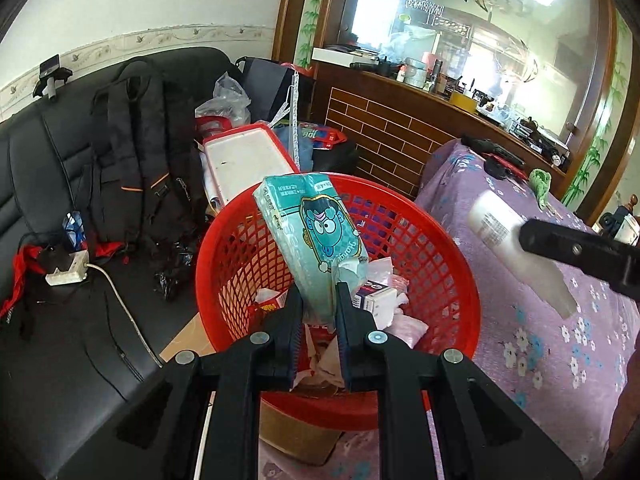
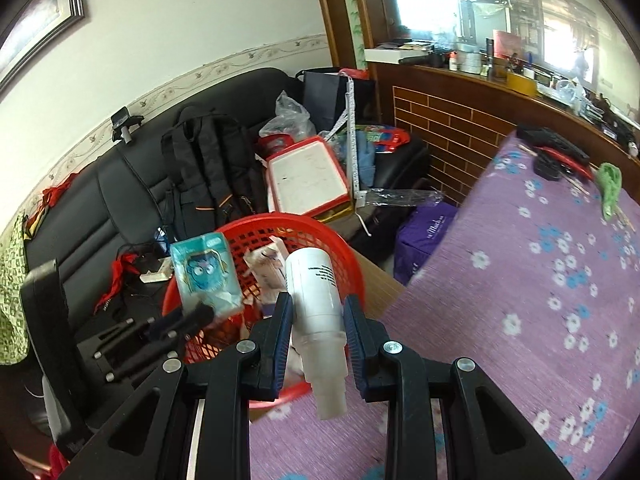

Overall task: Collect trash
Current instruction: 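Open both tools to drop the tissue pack and spray bottle into the basket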

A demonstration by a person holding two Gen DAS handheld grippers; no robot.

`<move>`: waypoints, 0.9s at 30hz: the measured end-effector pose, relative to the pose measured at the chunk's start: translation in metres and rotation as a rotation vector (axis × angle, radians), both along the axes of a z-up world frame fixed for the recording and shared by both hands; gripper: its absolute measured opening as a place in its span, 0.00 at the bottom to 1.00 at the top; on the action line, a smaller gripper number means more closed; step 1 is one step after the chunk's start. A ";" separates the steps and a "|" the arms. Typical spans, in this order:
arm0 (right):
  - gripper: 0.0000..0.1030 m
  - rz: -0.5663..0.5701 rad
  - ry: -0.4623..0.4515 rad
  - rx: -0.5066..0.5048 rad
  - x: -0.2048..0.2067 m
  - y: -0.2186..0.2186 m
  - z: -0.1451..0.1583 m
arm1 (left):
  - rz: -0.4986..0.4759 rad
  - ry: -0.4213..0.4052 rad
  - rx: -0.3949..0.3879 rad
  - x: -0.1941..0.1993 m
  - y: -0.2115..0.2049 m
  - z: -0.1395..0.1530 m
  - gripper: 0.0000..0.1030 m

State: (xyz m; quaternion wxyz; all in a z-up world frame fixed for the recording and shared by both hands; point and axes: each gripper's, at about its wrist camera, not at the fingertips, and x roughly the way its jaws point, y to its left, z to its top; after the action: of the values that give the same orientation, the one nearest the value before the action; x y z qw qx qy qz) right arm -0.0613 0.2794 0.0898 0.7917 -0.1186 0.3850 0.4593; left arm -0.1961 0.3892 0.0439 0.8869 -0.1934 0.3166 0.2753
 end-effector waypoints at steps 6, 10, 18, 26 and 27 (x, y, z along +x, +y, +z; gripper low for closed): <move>0.28 0.002 0.015 0.005 0.004 0.014 -0.004 | -0.004 0.009 -0.006 0.003 0.006 -0.003 0.15; 0.28 0.002 0.035 0.010 0.008 0.022 -0.007 | -0.010 0.014 -0.003 0.004 0.007 -0.004 0.15; 0.28 -0.003 0.037 0.008 0.011 0.031 -0.009 | -0.015 0.020 -0.007 0.006 0.009 -0.005 0.15; 0.28 -0.006 0.046 0.004 0.015 0.037 -0.013 | -0.017 0.023 -0.009 0.007 0.011 -0.007 0.15; 0.28 -0.004 0.048 0.001 0.015 0.039 -0.015 | -0.016 0.025 -0.010 0.008 0.011 -0.007 0.15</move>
State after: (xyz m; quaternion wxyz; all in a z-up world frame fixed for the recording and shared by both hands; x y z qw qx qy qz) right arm -0.0461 0.3183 0.0753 0.7833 -0.1065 0.4039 0.4604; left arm -0.1878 0.4004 0.0369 0.8841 -0.1916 0.3306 0.2689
